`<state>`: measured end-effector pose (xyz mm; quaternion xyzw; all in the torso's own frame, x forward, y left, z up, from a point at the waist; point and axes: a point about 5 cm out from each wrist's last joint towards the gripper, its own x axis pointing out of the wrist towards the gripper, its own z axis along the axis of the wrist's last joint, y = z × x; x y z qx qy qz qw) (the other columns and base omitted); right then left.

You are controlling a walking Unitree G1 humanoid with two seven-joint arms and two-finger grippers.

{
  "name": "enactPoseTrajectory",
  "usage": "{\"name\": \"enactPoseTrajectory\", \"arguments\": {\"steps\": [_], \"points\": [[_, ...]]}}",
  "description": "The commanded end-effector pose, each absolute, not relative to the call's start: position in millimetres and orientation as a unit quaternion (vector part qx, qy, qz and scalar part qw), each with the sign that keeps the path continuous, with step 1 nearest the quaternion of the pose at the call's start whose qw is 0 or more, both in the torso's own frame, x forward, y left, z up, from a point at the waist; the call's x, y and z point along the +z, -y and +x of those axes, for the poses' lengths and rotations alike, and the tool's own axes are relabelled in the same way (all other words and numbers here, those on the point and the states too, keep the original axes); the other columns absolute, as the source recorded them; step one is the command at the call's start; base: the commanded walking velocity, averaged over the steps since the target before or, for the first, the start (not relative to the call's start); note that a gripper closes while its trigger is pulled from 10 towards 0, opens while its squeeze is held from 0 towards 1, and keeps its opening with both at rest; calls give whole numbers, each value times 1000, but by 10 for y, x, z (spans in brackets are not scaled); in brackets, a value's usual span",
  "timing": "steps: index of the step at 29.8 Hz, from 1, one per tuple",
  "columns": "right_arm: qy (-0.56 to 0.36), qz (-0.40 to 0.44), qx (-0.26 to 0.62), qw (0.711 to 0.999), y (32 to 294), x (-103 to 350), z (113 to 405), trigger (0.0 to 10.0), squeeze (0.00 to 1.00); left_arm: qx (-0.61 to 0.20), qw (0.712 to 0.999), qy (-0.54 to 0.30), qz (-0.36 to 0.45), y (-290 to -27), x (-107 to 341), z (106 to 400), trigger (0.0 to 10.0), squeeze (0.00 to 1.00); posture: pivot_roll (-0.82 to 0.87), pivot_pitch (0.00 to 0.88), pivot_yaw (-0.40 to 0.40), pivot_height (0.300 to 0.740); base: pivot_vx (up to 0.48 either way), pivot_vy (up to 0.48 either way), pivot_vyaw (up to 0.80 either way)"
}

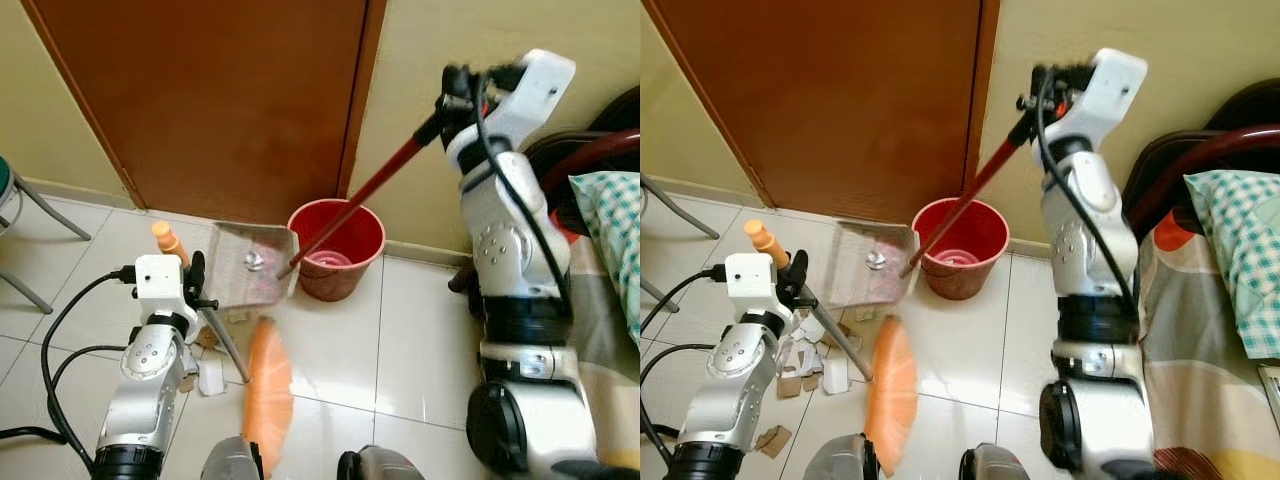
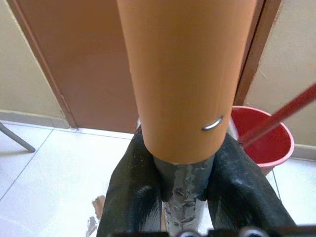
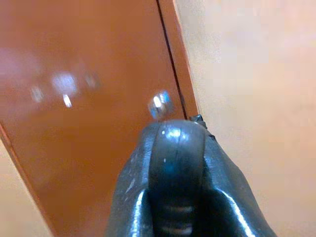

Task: Sweep floor

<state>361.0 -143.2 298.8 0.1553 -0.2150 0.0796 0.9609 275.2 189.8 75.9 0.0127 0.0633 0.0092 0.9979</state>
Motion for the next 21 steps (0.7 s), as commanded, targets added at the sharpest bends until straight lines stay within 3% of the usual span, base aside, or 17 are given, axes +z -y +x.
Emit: {"name": "enactPoseTrajectory", "arguments": {"steps": [1, 10, 14, 19, 21], "points": [[291, 122, 81, 946, 1470, 3281, 3565, 10000, 0, 19, 993, -112, 44, -1944, 574, 2676, 10000, 0, 4, 94, -34, 740, 0, 0, 0], [362, -11, 104, 926, 1300, 3427, 3509, 10000, 0, 15, 993, -111, 40, -1918, 569, 2683, 10000, 0, 6, 95, -37, 740, 0, 0, 0], [384, -114, 140, 906, 1090, 3256, 3439, 10000, 0, 12, 993, -111, 39, -1899, 566, 2683, 10000, 0, 7, 97, -38, 740, 0, 0, 0], [372, -163, 180, 896, 926, 2994, 3392, 10000, 0, 8, 993, -111, 38, -1880, 565, 2685, 10000, 0, 7, 97, -38, 740, 0, 0, 0], [363, -211, 224, 880, 802, 2802, 3339, 10000, 0, 8, 993, -111, 38, -1879, 567, 2688, 10000, 0, 7, 97, -38, 740, 0, 0, 0]]}}
